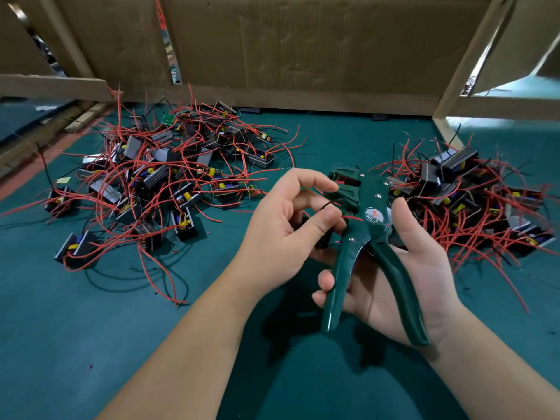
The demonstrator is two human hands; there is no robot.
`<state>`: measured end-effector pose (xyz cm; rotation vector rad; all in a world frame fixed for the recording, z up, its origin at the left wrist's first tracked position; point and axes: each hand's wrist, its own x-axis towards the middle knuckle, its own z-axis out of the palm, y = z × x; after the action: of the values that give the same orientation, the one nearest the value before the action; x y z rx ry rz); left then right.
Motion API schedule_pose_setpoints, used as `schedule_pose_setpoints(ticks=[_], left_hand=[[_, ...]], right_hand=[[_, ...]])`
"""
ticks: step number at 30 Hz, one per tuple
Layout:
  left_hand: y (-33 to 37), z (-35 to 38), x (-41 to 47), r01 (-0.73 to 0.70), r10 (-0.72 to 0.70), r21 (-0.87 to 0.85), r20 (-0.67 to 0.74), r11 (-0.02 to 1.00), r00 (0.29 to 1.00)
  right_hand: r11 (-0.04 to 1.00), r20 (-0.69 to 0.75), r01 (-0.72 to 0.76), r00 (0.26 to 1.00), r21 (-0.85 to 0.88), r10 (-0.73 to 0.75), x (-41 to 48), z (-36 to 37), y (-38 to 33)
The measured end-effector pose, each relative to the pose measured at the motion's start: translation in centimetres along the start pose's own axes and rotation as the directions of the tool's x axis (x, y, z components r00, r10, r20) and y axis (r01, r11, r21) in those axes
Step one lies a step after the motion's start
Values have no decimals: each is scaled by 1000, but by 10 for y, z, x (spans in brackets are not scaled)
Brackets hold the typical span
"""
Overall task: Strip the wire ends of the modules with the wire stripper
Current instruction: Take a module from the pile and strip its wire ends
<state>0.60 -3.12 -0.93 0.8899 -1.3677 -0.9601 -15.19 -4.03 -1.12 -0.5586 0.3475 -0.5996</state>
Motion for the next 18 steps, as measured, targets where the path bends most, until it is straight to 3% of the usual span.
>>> schedule_pose_setpoints(ticks=[2,4,6,7,9,11,13,15,18], left_hand=[[2,-2,1,-53,52,99,7,994,999],[1,-5,2,-78,83,156,-27,985,996],[1,-11,3,-65,83,173,-96,983,992],[-1,-15,3,-73,111,262,-133,962,985],[-7,-26,4,-49,197,586,-193,809,961],[-14,-37,7,135,155,784,-283,605,947],[-22,-44,10,339,-7,830,-375,443,927],[-29,-49,10,409,-112,828,-398,384,911],[-33,-49,10,298,-73,876,-293,380,953]], right_hand=[[994,-3,81,997,-79,-82,-1,-2,0],[947,-85,233,963,-222,-257,1,-2,-1],[838,-172,392,860,-381,-481,2,-1,-3],[764,-211,446,783,-467,-586,2,-2,-5],[642,-247,480,652,-597,-717,1,-5,-5],[606,-255,480,610,-635,-750,-1,-9,-4],[624,-286,453,613,-636,-736,-2,-13,-4],[641,-310,416,624,-646,-717,-2,-16,-6],[645,-336,375,620,-666,-708,-2,-17,-8]])
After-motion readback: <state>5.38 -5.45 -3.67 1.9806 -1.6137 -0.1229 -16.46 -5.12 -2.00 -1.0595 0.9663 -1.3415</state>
